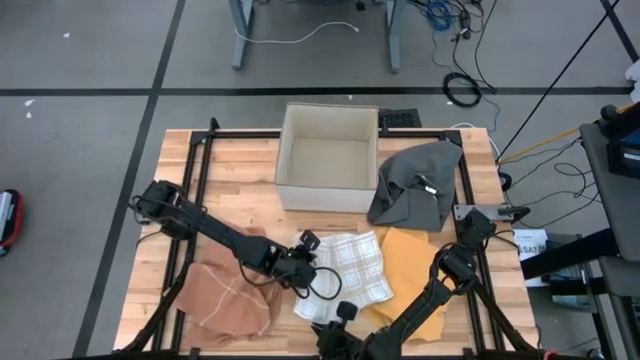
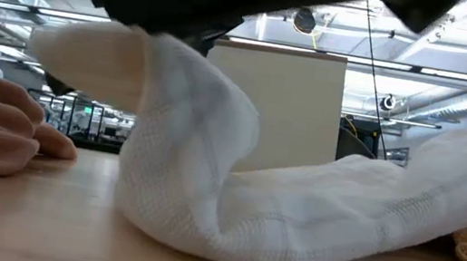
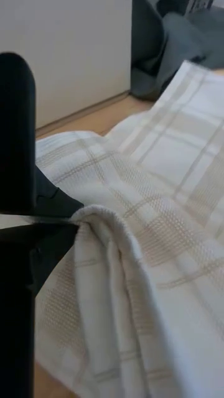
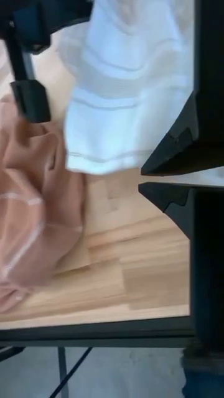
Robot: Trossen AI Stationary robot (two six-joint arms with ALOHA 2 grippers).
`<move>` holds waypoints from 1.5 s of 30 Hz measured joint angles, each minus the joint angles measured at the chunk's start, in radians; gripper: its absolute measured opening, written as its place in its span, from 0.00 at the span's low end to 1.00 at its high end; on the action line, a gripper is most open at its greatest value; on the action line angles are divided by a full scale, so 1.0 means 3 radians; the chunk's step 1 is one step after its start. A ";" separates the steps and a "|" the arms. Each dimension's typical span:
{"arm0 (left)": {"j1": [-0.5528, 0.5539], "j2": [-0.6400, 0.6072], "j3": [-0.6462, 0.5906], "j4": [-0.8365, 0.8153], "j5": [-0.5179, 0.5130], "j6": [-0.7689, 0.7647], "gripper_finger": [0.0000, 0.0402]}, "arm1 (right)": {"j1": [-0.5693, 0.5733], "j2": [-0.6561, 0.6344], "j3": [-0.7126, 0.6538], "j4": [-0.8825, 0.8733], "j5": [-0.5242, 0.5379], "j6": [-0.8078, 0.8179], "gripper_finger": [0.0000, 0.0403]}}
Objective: Fold towel
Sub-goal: Fold the white patterned towel
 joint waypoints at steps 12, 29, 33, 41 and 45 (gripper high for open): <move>0.0118 0.0154 0.0000 0.0411 0.0229 0.0182 0.03 | 0.0206 0.0000 0.0000 -0.0098 0.0138 -0.0314 0.05; 0.0196 0.0431 0.0000 0.0886 0.0323 0.0181 0.24 | -0.0209 0.0000 0.0000 -0.0037 0.0180 -0.0863 0.53; 0.0212 0.0431 0.0000 0.0886 0.0324 0.0081 0.28 | -0.0304 0.0000 0.0000 -0.0018 0.0087 -0.0949 0.49; 0.0215 0.0431 0.0000 0.0884 0.0322 -0.0012 0.31 | -0.0369 0.0094 -0.0004 -0.0035 0.0108 -0.0941 0.30; 0.0214 0.0431 0.0000 0.0884 0.0321 -0.0019 0.31 | -0.0375 0.0099 -0.0004 -0.0151 0.0054 -0.0879 0.15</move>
